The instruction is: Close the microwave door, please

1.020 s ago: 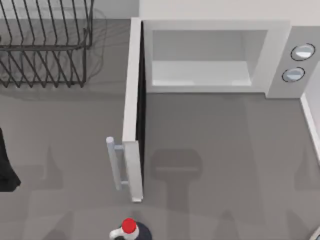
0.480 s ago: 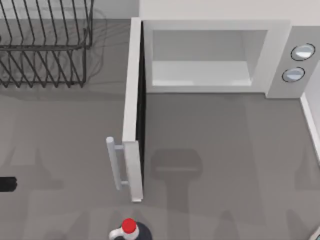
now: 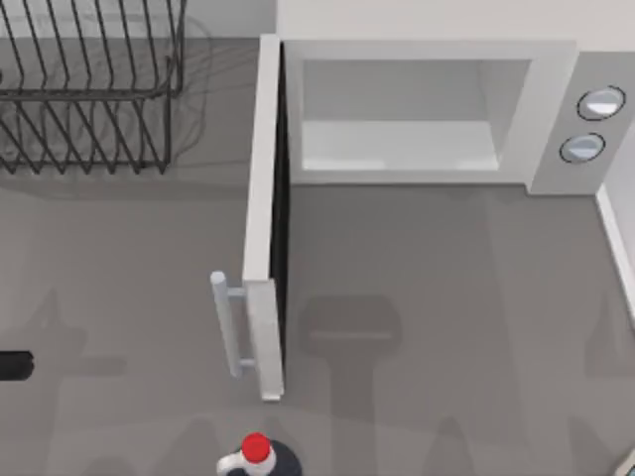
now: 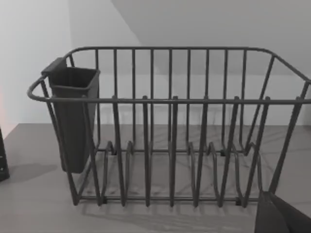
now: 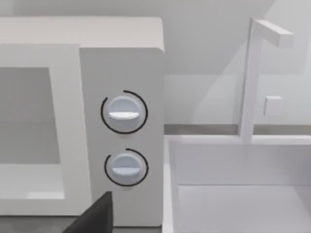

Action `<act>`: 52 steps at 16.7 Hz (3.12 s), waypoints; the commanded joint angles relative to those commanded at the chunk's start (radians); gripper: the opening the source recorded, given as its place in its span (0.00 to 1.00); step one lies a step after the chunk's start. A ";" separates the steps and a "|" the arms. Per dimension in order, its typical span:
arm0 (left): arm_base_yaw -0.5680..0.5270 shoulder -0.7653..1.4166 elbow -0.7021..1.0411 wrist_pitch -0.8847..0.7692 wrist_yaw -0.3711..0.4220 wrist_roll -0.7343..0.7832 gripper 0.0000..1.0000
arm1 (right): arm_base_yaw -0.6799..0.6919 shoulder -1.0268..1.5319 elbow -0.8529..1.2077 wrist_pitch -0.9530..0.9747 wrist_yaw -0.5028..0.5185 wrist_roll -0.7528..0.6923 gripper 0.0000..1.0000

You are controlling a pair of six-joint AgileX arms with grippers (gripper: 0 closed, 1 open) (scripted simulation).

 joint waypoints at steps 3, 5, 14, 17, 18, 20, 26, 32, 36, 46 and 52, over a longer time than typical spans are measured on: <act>0.000 0.000 0.000 0.000 0.000 0.000 0.00 | 0.000 0.000 0.000 0.000 0.000 0.000 1.00; 0.000 0.000 0.000 0.000 0.000 0.000 0.00 | 0.000 0.000 0.000 0.000 0.000 0.000 1.00; -0.314 -0.112 0.029 -0.143 -0.314 -0.002 0.00 | 0.000 0.000 0.000 0.000 0.000 0.000 1.00; -0.405 -0.146 0.038 -0.185 -0.405 -0.003 0.00 | 0.000 0.000 0.000 0.000 0.000 0.000 1.00; -0.419 -0.151 0.039 -0.191 -0.419 -0.003 0.00 | 0.000 0.000 0.000 0.000 0.000 0.000 1.00; -0.422 -0.152 0.040 -0.193 -0.421 -0.003 0.00 | 0.000 0.000 0.000 0.000 0.000 0.000 1.00; -0.472 -0.088 0.052 -0.145 -0.473 -0.002 0.00 | 0.000 0.000 0.000 0.000 0.000 0.000 1.00; -0.566 0.033 0.079 -0.050 -0.566 -0.001 0.00 | 0.000 0.000 0.000 0.000 0.000 0.000 1.00; -0.566 0.030 0.075 -0.052 -0.567 -0.001 0.00 | 0.000 0.000 0.000 0.000 0.000 0.000 1.00; -0.896 0.059 0.114 -0.064 -0.897 -0.004 0.00 | 0.000 0.000 0.000 0.000 0.000 0.000 1.00; -0.901 0.070 0.122 -0.071 -0.900 -0.011 0.00 | 0.000 0.000 0.000 0.000 0.000 0.000 1.00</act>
